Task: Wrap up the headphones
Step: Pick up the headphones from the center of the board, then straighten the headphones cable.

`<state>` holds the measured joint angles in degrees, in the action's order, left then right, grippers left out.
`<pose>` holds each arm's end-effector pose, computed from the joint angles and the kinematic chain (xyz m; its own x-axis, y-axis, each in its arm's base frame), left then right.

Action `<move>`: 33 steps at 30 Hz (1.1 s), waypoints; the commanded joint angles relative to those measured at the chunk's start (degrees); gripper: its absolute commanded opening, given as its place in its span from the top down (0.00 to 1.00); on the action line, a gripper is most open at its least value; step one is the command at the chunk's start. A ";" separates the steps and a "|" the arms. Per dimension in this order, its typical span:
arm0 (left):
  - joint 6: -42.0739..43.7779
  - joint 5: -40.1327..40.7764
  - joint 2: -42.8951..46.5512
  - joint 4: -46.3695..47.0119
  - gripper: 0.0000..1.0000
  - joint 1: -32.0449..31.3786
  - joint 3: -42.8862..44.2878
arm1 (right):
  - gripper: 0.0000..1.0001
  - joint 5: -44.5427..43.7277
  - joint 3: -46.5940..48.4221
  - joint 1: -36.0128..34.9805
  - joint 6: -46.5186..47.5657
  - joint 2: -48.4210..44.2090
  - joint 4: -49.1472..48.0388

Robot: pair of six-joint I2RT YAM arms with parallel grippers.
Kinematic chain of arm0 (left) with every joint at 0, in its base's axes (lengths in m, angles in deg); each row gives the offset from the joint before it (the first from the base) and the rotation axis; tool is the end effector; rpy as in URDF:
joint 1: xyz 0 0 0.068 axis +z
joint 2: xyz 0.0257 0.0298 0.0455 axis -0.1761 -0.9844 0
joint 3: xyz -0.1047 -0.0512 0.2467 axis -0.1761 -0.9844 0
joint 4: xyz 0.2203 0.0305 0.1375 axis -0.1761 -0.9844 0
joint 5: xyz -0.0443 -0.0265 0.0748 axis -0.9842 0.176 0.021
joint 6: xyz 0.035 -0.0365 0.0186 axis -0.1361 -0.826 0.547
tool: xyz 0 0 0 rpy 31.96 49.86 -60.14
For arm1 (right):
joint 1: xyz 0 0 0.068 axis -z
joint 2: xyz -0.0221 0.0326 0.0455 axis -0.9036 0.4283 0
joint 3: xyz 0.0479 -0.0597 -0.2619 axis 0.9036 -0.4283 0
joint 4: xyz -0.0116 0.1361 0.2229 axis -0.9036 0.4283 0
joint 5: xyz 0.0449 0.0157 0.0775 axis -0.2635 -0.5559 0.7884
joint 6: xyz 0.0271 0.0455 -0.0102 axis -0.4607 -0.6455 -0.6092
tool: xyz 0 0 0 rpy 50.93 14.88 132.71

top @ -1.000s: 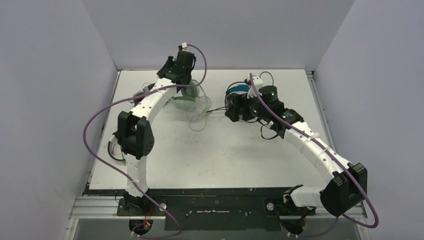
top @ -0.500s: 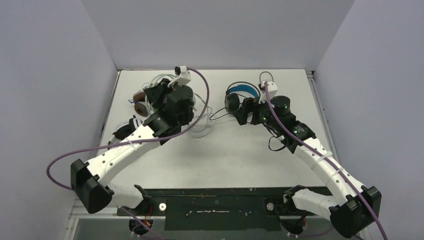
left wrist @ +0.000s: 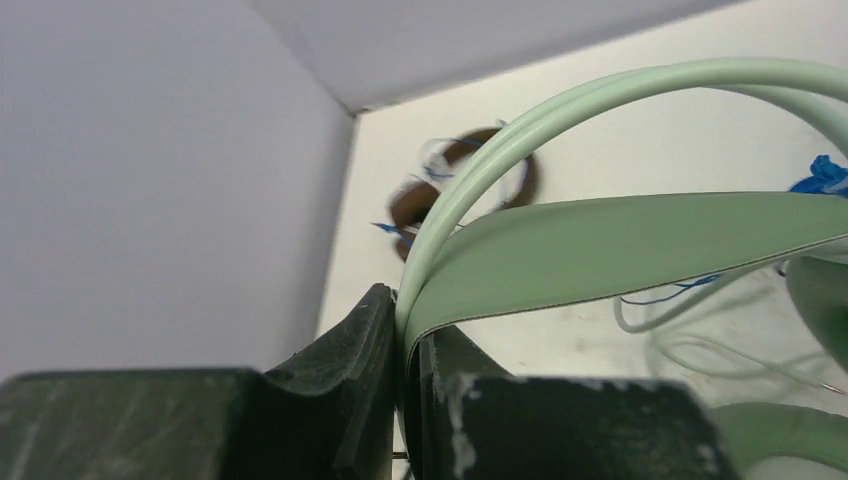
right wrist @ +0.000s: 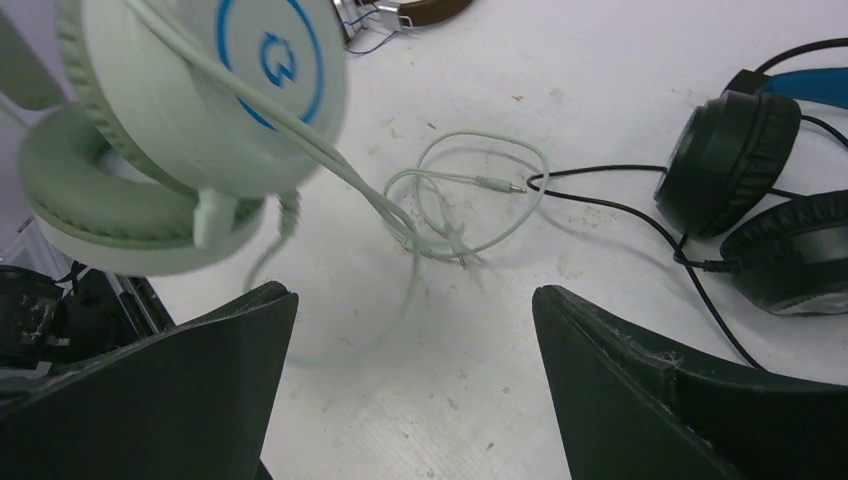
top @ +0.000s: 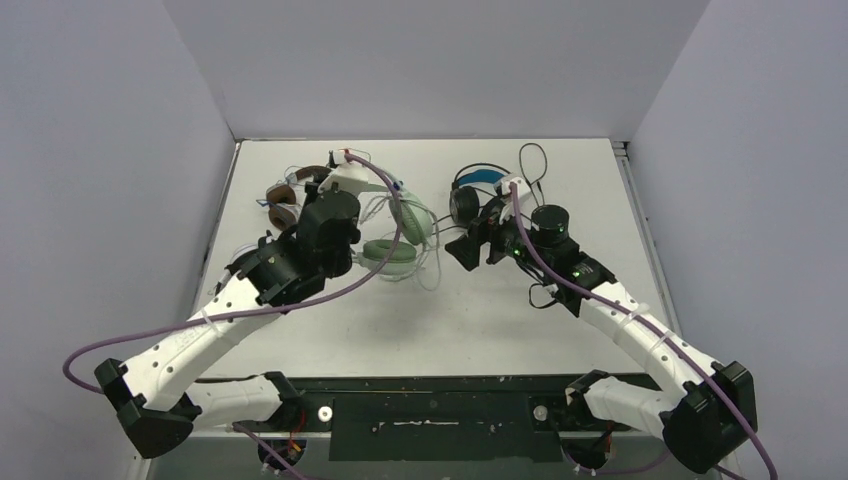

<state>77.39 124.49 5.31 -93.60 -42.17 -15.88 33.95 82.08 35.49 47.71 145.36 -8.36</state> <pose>0.1611 -0.1549 0.4236 -0.2124 0.4137 -0.8853 -0.2021 0.8678 0.4540 0.2128 0.1365 0.3119 -0.4804 0.0361 -0.8763 -0.6922 0.5980 0.4041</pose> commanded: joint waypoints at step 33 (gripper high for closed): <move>-10.87 -35.09 6.56 -3.96 1.00 10.53 -7.57 | 0.46 21.86 -2.85 -5.59 8.24 -5.54 -8.21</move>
<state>66.27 88.01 10.20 -105.75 -31.86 -23.71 46.36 79.13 31.30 57.66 142.17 -11.22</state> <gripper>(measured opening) 0.080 0.545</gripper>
